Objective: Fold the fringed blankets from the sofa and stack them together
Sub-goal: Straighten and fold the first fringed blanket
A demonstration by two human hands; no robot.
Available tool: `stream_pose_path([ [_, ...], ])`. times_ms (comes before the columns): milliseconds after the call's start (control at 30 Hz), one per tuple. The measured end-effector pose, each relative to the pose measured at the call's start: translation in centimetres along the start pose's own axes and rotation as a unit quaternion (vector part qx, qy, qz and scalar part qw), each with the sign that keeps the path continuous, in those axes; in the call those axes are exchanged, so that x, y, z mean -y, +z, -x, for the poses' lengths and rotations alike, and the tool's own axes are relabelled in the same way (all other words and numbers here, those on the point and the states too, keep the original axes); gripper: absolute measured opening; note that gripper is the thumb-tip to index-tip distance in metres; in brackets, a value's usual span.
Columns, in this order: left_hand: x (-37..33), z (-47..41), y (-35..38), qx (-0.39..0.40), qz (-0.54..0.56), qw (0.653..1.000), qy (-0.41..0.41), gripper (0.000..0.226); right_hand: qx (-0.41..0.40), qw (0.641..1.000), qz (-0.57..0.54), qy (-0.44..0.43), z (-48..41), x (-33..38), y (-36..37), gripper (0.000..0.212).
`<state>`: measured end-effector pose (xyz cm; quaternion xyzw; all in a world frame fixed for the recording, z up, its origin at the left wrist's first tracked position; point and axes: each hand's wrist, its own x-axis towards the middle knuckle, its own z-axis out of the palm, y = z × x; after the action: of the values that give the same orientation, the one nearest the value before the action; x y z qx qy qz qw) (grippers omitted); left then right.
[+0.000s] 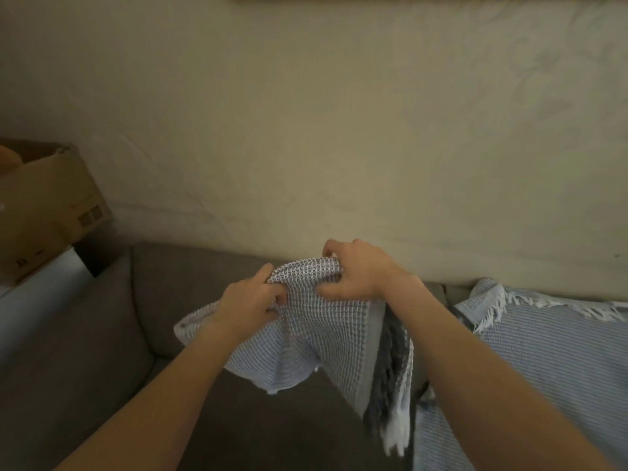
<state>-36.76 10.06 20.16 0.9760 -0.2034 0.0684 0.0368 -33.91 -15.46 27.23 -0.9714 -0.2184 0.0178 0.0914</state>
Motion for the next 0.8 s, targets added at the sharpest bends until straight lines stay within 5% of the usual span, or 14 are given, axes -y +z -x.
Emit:
stream_pose_path([
  [100, -0.6, 0.0, -0.6, 0.016, -0.033, 0.998, 0.057, 0.026, 0.207, 0.970, 0.109, 0.063, 0.2, 0.2, -0.1, 0.110],
  [167, -1.4, -0.3, -1.0, 0.031, -0.071, 0.993, 0.088, 0.030, 0.275, 0.943, 0.146, 0.115, 0.2, 0.2, 0.6, 0.079],
  [233, -1.8, -0.7, -1.7, 0.043, -0.083, 0.992, 0.089, 0.038, 0.154, 0.959, 0.212, 0.109, 0.5, 0.6, 1.6, 0.035],
  [300, -1.4, -0.9, -2.5, 0.053, -0.075, 0.993, 0.076, 0.041, 0.013, 0.961, 0.262, 0.083, 0.9, 1.0, 2.4, 0.023],
  [467, -1.2, -0.8, -3.7, 0.080, -0.090, 0.989, 0.082, 0.031, 0.208, 0.961, 0.148, 0.104, 1.6, 0.6, 3.6, 0.019],
  [633, -1.4, -0.7, -2.7, 0.106, -0.048, 0.992, 0.049, 0.033, 0.052, 0.968, 0.212, 0.122, 0.8, 0.1, 3.5, 0.034],
  [800, -1.1, -0.3, -2.1, 0.100, 0.009, 0.995, 0.012, 0.020, -0.004, 0.970, 0.215, 0.118, -0.2, 0.4, 3.6, 0.033],
])
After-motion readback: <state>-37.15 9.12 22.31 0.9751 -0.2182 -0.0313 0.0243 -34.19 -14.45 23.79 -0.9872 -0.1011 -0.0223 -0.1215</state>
